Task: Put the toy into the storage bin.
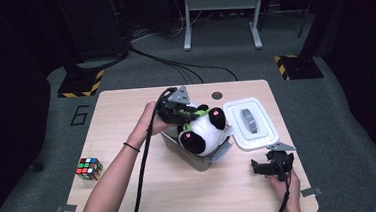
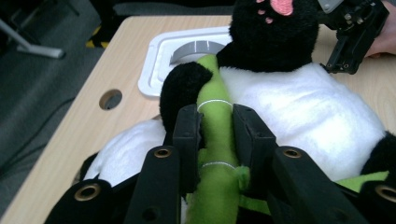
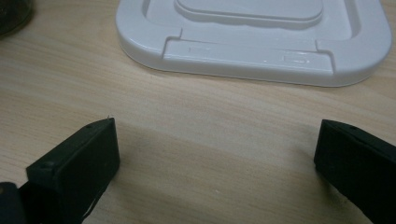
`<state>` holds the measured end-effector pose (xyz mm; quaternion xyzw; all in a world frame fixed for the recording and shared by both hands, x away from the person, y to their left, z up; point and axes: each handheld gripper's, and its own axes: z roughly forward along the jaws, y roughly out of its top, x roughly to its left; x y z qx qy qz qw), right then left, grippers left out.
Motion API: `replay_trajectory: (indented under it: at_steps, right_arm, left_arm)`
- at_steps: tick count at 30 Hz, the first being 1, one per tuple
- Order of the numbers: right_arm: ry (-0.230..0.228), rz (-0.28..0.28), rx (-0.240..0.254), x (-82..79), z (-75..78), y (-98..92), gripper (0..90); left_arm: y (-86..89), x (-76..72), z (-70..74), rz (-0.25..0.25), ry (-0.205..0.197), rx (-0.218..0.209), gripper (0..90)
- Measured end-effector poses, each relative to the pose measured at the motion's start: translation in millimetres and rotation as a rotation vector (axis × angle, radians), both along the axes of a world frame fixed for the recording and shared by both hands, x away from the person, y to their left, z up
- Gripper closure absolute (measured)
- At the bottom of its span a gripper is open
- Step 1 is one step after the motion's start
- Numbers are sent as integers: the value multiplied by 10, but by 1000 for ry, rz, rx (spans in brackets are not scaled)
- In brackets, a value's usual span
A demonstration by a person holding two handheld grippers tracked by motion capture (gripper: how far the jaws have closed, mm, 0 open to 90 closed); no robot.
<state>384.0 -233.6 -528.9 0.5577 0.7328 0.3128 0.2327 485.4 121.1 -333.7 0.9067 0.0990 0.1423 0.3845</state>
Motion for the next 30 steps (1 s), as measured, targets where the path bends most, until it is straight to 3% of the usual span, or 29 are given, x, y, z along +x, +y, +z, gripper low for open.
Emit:
replay_trajectory:
  at_steps: [3,7,9,13,16,22,24,30]
  right_arm:
    - [0,0,0,0,0,0,0]
    - [1,-1,0,0,1,0,0]
    - [0,-1,0,-1,0,0,0]
    - [0,-1,0,-1,0,0,0]
    - [0,-1,1,-1,0,0,0]
    - [0,-1,0,-1,0,0,0]
    - [0,-1,0,-1,0,0,0]
    - [0,-1,0,-1,0,0,0]
  left_arm:
    - [34,8,-26,65,56,-22,552]
    - [93,8,-80,127,148,-116,340]
    - [121,2,-76,152,169,-152,307]
    - [162,-64,-88,197,209,-174,193]
    - [164,-104,-146,236,237,-174,166]
    - [53,-152,-319,276,266,-111,165]
    - [-18,-174,-400,287,255,-72,165]
    - [-126,-209,-441,315,224,-35,165]
